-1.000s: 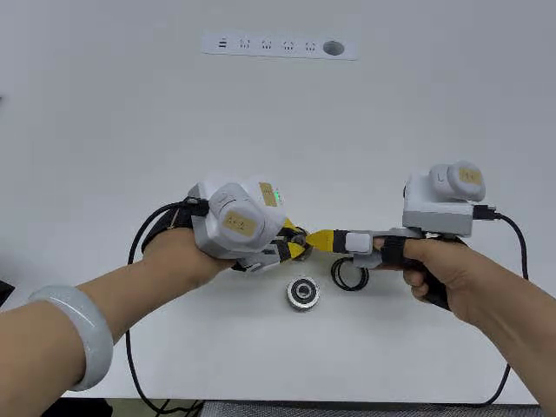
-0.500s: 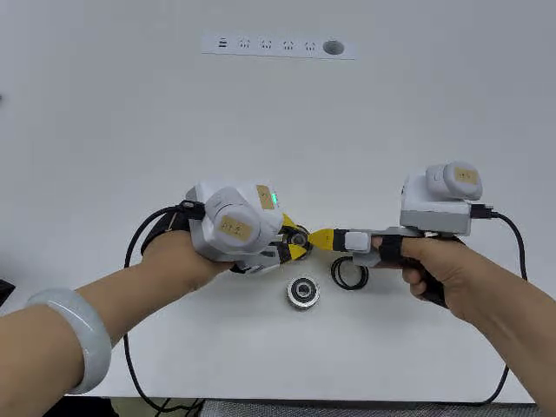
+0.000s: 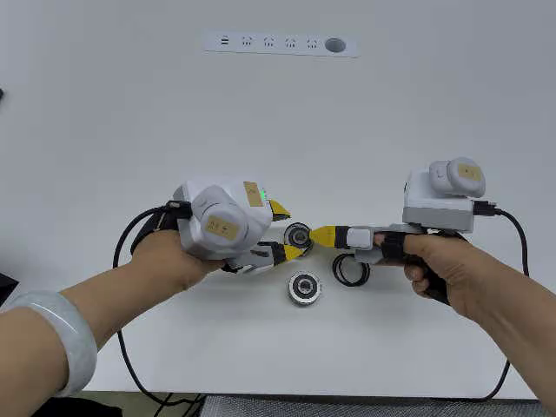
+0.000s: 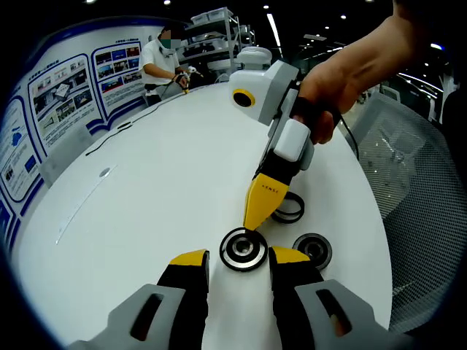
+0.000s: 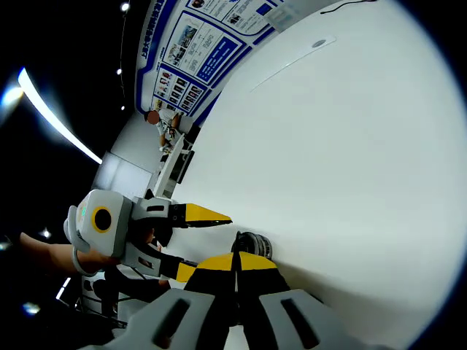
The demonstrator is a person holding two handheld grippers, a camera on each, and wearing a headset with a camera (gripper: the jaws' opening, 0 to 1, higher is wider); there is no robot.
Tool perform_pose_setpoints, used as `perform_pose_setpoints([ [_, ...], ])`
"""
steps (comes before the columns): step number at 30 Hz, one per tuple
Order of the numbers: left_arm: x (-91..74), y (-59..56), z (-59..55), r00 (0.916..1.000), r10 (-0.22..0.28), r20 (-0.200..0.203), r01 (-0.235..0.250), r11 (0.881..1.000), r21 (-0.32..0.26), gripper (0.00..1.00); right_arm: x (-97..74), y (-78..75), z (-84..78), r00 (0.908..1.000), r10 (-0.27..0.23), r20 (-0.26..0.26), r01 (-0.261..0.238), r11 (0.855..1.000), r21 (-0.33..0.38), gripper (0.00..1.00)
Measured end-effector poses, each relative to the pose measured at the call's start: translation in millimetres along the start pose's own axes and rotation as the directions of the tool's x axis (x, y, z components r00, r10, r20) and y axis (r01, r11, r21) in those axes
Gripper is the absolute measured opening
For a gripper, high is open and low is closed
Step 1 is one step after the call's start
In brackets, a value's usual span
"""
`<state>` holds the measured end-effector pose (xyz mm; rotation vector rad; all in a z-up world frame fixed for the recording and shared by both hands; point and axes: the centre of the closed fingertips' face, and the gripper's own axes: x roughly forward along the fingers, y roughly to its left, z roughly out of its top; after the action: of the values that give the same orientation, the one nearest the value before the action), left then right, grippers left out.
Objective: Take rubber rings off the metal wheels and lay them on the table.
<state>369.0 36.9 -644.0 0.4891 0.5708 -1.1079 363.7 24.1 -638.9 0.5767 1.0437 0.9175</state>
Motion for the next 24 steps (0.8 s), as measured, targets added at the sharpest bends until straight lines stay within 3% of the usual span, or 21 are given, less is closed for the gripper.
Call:
perform_pose_setpoints([
  [13, -8.2, 1.1, -4.7, 0.9997, 0.02, 0.013, -0.019, 0.999, -0.033, 0.44, -3.8, 13.4, -0.5, 0.9994, 0.031, 0.014, -0.031, 1.0, 0.002, 0.02],
  [24, -13.7, 0.0, -12.5, 0.9997, 0.022, 0.011, -0.022, 0.998, -0.059, 0.48, -21.4, 23.7, 1.4, 0.9957, 0.058, 0.072, -0.06, 0.998, 0.028, 0.02],
])
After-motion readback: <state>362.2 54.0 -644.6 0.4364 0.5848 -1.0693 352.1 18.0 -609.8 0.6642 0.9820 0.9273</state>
